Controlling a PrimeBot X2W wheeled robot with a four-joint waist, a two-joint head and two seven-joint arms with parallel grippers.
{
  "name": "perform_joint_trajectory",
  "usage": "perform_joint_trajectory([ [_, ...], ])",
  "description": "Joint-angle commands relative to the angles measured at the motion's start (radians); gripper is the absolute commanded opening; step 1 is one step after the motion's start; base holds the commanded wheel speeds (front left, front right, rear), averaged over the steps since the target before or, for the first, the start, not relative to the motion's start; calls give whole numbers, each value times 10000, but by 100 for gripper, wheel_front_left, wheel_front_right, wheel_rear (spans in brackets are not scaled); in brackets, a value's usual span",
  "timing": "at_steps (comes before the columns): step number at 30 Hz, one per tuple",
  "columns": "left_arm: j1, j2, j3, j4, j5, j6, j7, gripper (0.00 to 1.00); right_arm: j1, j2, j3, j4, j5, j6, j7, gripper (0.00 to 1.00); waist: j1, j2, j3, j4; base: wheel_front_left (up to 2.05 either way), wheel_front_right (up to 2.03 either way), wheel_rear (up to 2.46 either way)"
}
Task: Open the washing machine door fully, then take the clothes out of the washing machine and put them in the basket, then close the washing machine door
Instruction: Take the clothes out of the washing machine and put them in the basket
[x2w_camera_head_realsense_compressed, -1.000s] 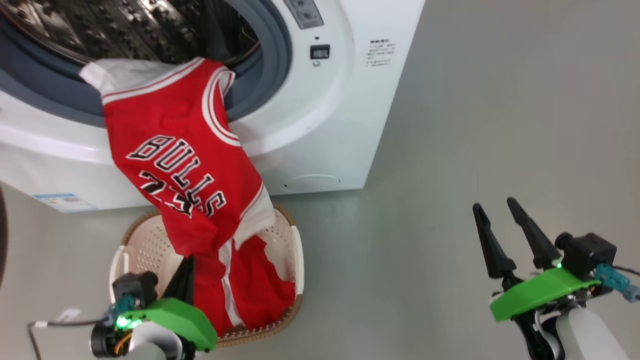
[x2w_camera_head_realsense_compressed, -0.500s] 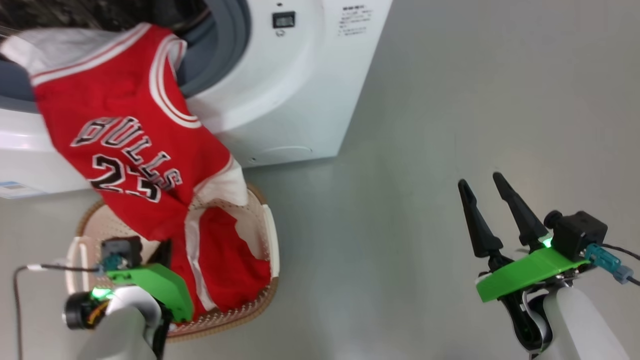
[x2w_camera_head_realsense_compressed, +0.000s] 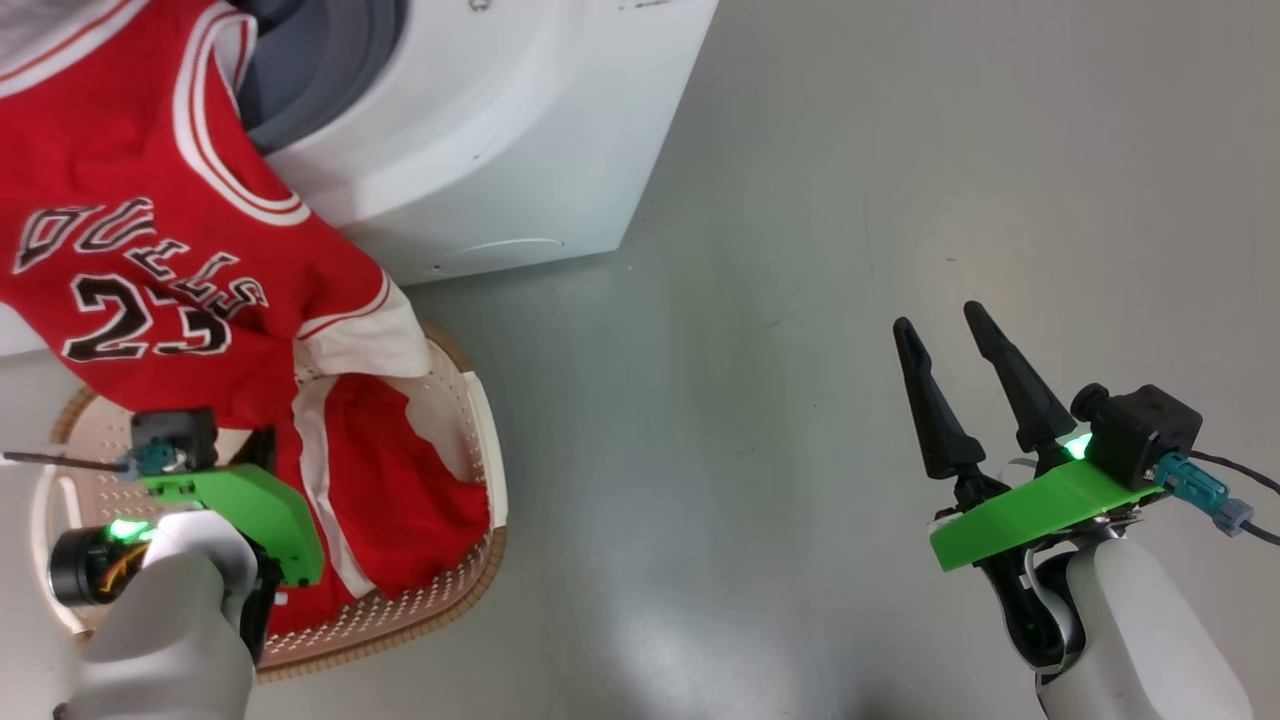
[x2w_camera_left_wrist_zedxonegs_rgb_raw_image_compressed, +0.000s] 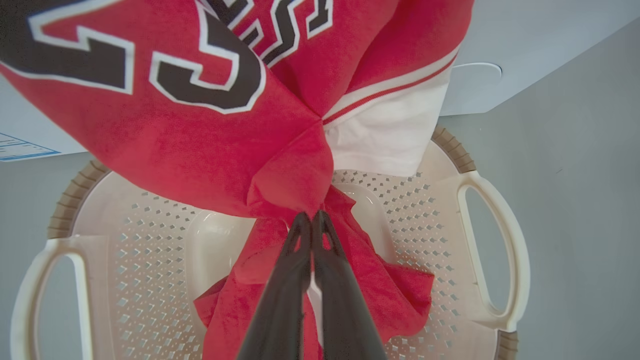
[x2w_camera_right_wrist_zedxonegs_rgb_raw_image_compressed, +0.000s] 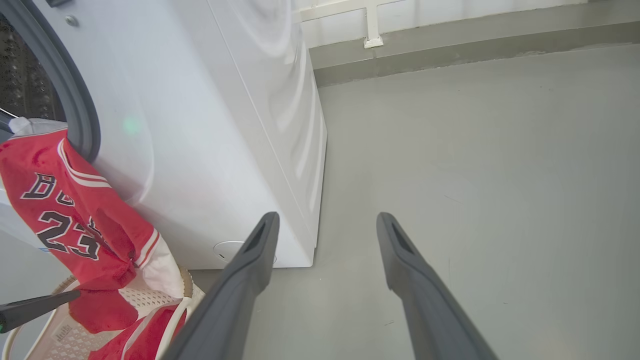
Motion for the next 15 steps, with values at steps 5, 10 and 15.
perform_joint_trajectory([
  [5, -159, 394, 233, -5, -240, -22, -63, 100, -3, 38, 151, -159, -27, 16, -120, 100, 0, 0, 49, -12, 0, 0, 0],
  [10, -18, 272, 248, 15, -425, -26, -171, 100, -24, 33, 197, -70, -29, 16, -120, 100, 0, 0, -216, 167, 0, 0, 0],
  [15, 143, 63, 208, 21, -613, -29, -338, 100, 53, -15, 208, 10, -16, 16, -120, 100, 0, 0, -551, 378, 0, 0, 0],
])
